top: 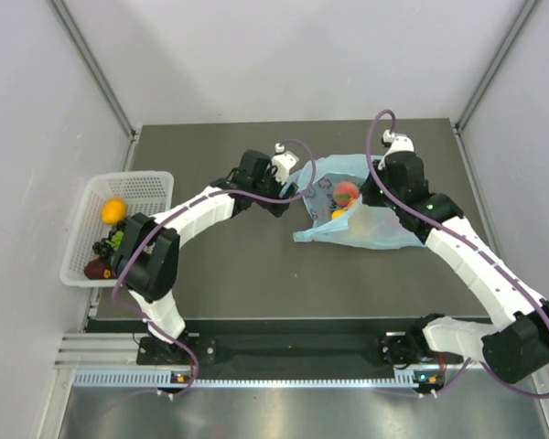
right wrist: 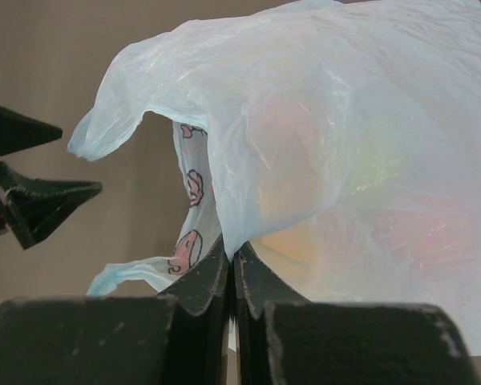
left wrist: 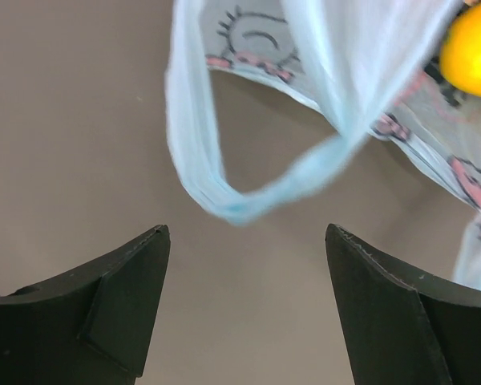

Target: Place the fake fruits into the plastic bag and tie a complex knot

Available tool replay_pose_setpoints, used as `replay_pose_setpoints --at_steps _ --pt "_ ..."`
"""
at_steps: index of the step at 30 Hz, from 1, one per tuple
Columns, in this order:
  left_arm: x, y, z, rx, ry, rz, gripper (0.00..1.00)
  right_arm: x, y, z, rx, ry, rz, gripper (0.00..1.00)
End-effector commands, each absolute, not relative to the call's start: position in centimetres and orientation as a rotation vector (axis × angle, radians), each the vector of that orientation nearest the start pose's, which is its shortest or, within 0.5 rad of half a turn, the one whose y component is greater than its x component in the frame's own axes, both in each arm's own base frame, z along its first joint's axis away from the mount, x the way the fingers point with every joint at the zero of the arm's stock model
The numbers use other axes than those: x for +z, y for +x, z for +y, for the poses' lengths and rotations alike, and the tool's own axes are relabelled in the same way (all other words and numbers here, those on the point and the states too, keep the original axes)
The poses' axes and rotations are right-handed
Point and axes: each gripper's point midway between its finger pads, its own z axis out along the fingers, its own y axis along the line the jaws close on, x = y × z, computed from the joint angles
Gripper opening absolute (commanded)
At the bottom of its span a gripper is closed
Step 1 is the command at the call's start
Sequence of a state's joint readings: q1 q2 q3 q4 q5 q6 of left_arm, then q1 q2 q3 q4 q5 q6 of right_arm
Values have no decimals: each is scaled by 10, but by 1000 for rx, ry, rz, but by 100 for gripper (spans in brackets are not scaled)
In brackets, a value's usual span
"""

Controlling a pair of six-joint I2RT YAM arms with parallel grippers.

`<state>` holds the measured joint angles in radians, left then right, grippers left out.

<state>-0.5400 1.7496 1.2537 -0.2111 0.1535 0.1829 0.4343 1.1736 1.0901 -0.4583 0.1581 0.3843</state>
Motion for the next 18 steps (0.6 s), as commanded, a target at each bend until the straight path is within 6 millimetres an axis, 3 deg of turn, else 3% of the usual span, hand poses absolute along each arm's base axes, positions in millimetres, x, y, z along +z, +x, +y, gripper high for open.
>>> replay_pose_setpoints --at_steps 1,6,8,11,12,15,16,18 --pt "156 438 -266 -283 833 1952 82 269 346 141 350 41 2033 0" --pt "154 448 -267 -253 847 1917 82 268 347 142 350 35 2039 0" --pt "155 447 -271 -267 872 1882 77 265 348 142 344 35 2045 0" --pt "159 444 -279 -312 913 1835 55 266 349 141 338 34 2044 0" --pt "158 443 -279 -315 915 1834 44 265 349 141 336 32 2047 0" --pt "160 439 -284 -347 938 1812 30 266 350 140 336 35 2045 0" --pt "161 439 -285 -354 938 1807 18 266 350 140 336 35 2047 0" --pt "161 438 -285 -354 936 1808 6 266 350 140 333 35 2048 0"
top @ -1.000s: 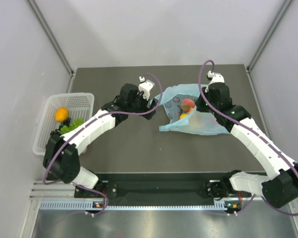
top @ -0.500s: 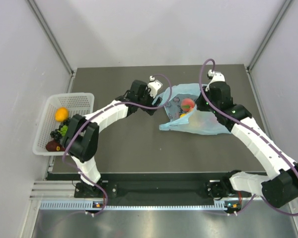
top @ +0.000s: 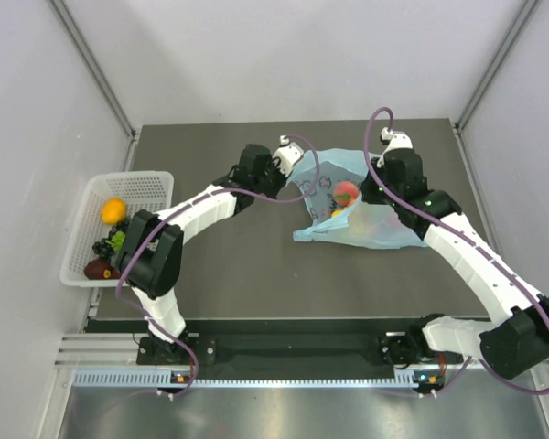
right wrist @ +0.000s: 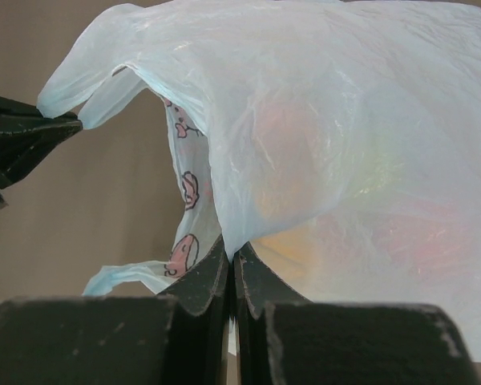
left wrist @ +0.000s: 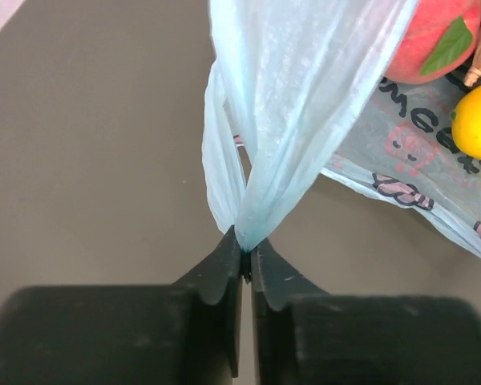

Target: Place the fake fruits into the plastic bag and tie a complex knot

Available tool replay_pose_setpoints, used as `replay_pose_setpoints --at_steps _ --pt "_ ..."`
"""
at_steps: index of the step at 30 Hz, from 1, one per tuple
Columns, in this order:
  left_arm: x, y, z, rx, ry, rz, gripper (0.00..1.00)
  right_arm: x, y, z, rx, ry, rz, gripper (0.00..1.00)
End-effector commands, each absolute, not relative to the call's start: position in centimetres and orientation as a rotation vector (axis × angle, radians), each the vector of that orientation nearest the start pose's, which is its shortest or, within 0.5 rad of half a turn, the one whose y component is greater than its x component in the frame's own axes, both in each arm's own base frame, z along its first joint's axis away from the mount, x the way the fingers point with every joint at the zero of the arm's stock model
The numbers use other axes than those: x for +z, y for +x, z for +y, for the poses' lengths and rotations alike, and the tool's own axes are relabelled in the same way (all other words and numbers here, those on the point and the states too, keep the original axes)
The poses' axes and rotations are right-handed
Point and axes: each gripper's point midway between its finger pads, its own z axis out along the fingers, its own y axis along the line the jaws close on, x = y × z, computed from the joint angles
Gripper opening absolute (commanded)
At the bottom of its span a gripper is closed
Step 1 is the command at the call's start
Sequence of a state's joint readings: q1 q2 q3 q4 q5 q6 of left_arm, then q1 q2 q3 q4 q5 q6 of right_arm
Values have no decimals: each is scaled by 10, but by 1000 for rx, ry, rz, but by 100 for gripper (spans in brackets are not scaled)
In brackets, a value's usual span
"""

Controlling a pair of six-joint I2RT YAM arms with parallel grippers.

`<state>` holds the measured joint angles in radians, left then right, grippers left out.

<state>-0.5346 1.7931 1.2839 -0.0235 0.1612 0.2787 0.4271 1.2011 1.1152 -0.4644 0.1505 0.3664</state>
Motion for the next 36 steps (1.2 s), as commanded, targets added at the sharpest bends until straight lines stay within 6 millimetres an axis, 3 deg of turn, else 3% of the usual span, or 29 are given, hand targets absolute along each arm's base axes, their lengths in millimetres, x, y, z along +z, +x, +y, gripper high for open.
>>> replay_pose_setpoints --at_steps 1,8,14,18,21,24,27,34,36 --pt "166 438 -284 -354 926 1803 0 267 350 139 331 35 2046 0" --pt "194 423 -267 -340 827 1907 0 275 352 148 372 2 2049 0" --pt "244 388 -258 -356 766 1964 0 294 366 173 457 -88 2050 0" --pt "262 361 -254 -369 717 2006 0 304 380 192 522 -154 2052 0" --pt "264 349 -249 -389 669 2039 0 307 391 205 557 -190 2052 0" --pt "259 343 -245 -384 665 2053 0 303 397 208 553 -207 2077 14" --pt "251 342 -241 -363 661 2073 0 302 390 203 545 -199 2075 28" --pt "236 336 -239 -377 626 2132 0 314 330 182 553 -199 2039 56" --pt "232 334 -239 -383 625 2145 0 310 313 176 546 -190 2068 64"
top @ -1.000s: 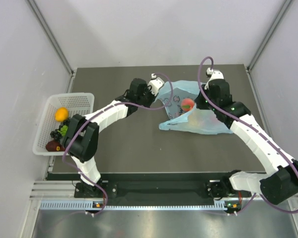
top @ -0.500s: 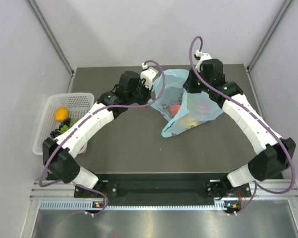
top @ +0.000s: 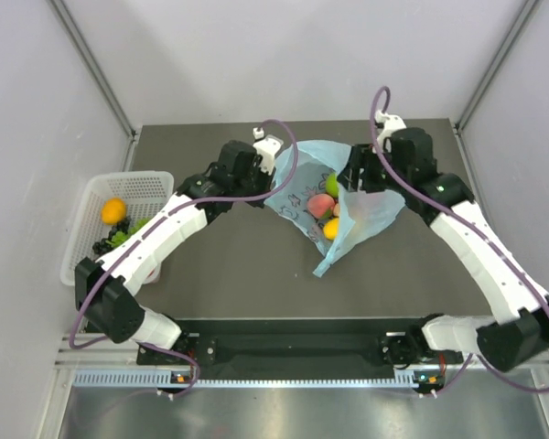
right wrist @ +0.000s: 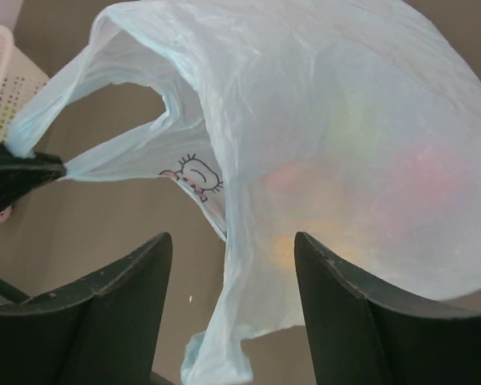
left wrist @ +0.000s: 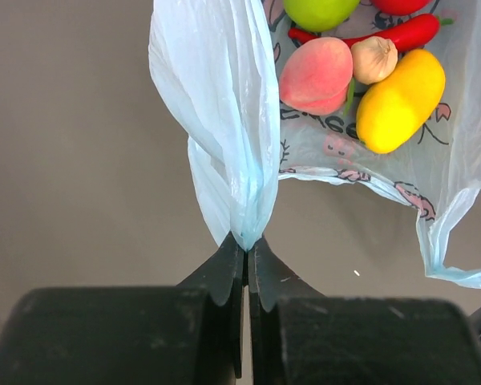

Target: Place the fake fruits into the plastic bag and tie a complex knot

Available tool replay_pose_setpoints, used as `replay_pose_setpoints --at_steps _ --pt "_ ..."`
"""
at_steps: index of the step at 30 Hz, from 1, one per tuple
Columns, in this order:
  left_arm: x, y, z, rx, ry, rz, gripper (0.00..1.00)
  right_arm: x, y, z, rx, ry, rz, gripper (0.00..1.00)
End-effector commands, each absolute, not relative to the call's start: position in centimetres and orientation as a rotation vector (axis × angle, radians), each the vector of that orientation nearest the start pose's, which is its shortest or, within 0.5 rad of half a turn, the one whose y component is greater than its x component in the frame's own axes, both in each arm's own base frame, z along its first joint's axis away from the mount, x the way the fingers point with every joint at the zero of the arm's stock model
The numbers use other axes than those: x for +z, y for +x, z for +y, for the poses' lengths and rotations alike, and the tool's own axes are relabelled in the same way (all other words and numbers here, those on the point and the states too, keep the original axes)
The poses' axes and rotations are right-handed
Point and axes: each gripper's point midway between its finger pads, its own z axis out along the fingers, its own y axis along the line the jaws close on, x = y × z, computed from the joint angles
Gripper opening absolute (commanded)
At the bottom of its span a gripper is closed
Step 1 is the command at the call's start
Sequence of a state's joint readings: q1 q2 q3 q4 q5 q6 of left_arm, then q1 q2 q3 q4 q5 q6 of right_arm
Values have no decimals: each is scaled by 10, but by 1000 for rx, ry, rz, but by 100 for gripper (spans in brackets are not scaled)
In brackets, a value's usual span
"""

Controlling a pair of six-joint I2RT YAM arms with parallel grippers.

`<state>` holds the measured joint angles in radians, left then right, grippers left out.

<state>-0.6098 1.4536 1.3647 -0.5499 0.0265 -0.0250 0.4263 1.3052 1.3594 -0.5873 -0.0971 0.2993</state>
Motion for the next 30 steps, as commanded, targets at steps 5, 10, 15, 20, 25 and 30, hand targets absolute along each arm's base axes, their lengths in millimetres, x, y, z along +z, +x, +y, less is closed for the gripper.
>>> replay_pose_setpoints --at_steps 5,10,15,20,25,30 --pt "221 327 -238 -394 629 2172 0 293 270 161 559 -116 2118 70" --pt "215 323 -233 -381 626 2182 0 269 227 169 659 -72 2170 67" --pt "211 321 -229 -366 620 2200 0 250 210 199 695 -92 2186 67" --pt "209 317 -229 -384 610 2217 0 216 207 222 679 -63 2229 66" --pt "210 314 -228 -391 610 2215 0 187 213 232 647 -40 2236 59" --pt "209 313 -228 -388 613 2219 0 179 213 246 669 -51 2231 46"
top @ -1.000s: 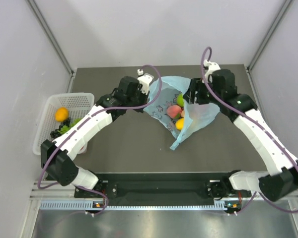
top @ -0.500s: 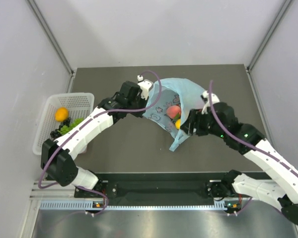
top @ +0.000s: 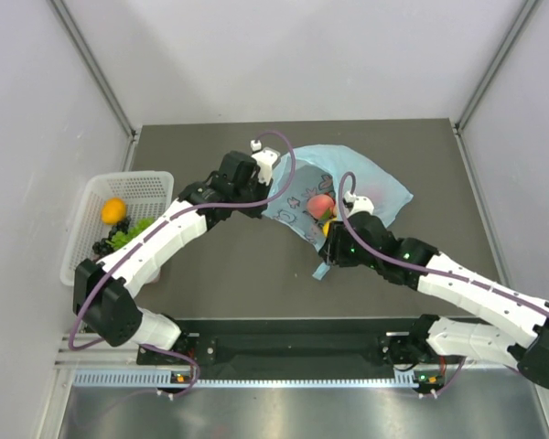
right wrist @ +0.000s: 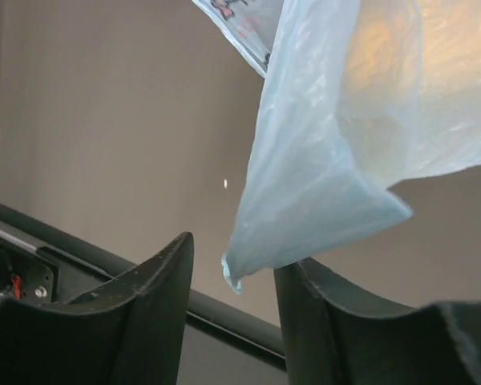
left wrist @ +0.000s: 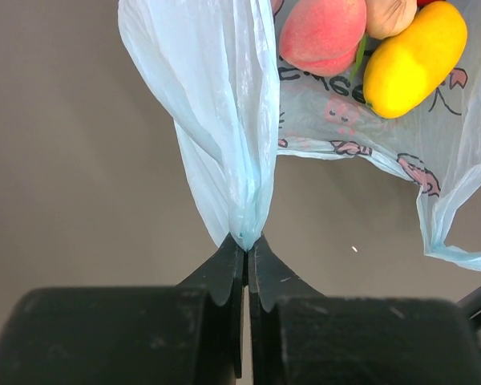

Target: Place the fake fruits into the plastic bag and tie a complex knot

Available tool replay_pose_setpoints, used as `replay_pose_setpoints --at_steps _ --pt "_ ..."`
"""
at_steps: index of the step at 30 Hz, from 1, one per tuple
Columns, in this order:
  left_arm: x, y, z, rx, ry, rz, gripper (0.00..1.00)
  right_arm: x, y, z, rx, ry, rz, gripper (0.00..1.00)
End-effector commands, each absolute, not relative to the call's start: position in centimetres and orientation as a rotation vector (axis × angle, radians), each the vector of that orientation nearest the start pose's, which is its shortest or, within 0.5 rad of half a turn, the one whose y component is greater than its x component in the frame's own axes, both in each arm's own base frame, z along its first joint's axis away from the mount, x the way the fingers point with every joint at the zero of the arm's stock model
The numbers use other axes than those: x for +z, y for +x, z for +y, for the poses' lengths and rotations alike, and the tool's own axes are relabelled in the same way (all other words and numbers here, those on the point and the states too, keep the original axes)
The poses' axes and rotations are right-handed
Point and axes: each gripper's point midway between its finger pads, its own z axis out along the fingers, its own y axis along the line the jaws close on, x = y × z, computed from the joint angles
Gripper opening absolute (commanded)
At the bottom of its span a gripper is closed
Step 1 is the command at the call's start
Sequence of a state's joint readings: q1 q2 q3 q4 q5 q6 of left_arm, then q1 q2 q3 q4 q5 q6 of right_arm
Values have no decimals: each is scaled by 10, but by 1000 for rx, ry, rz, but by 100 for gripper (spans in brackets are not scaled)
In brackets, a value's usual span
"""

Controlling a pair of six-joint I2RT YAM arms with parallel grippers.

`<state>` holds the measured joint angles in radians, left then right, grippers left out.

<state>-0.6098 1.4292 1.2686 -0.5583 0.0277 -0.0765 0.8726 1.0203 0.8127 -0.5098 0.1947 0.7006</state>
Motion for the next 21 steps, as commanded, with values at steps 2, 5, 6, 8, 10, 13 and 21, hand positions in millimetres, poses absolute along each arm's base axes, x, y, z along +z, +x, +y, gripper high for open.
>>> replay_pose_setpoints --at_steps 2,5,6,8,10,13,21 --pt "211 312 -227 -390 611 2218 0 177 214 249 664 -50 2225 41" --pt "210 311 -227 -392 614 2222 0 172 216 252 660 -49 2231 31" --pt "211 311 -227 -391 611 2223 0 170 216 254 657 -53 2237 29" --pt "210 310 -226 -391 614 2229 0 170 216 255 657 -62 2242 17" --pt "214 310 -227 -395 609 2229 0 184 217 256 674 -69 2210 3" --pt "229 307 -229 -423 606 2226 0 224 221 249 673 -78 2126 0" --pt "333 302 -251 -595 583 2144 0 361 232 224 632 -128 1939 0"
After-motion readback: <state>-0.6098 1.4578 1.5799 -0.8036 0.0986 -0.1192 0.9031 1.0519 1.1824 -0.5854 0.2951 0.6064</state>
